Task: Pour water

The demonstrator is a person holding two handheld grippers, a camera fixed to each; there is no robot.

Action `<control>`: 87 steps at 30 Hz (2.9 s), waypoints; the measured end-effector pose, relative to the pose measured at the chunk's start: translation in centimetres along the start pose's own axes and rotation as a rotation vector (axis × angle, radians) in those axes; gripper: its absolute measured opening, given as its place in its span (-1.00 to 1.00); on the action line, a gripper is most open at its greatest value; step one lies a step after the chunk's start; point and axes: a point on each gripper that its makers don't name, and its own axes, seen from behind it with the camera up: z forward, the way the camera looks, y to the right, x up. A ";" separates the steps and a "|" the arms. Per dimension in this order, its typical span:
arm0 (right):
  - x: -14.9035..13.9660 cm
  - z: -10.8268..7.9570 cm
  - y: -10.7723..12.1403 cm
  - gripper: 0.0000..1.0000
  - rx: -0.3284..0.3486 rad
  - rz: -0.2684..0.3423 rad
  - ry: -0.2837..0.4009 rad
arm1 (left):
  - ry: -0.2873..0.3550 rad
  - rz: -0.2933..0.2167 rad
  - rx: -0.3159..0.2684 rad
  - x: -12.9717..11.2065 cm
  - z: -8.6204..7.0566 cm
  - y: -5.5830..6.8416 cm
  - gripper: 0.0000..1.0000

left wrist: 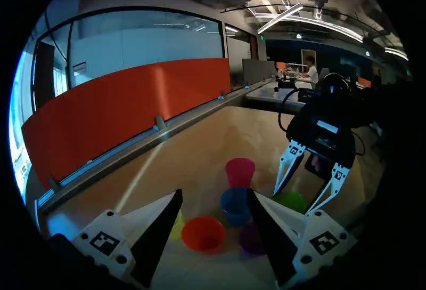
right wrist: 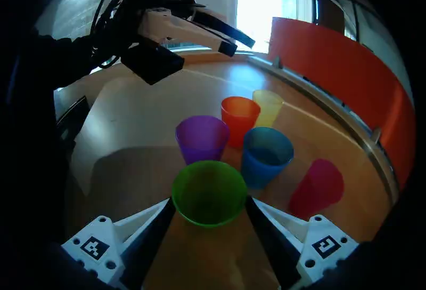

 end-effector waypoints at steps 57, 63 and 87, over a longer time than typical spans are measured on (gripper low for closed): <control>5.9 -4.0 0.0 0.82 -0.056 0.015 0.242 | -0.024 0.027 -0.012 0.0 0.4 1.1 0.76; 6.9 -5.2 -0.2 0.82 -0.068 0.017 0.288 | -0.030 0.038 -0.013 0.0 0.7 1.3 0.76; 10.1 -9.3 0.4 0.82 -0.150 0.017 0.459 | -0.048 0.041 -0.038 -0.1 1.7 2.1 0.76</control>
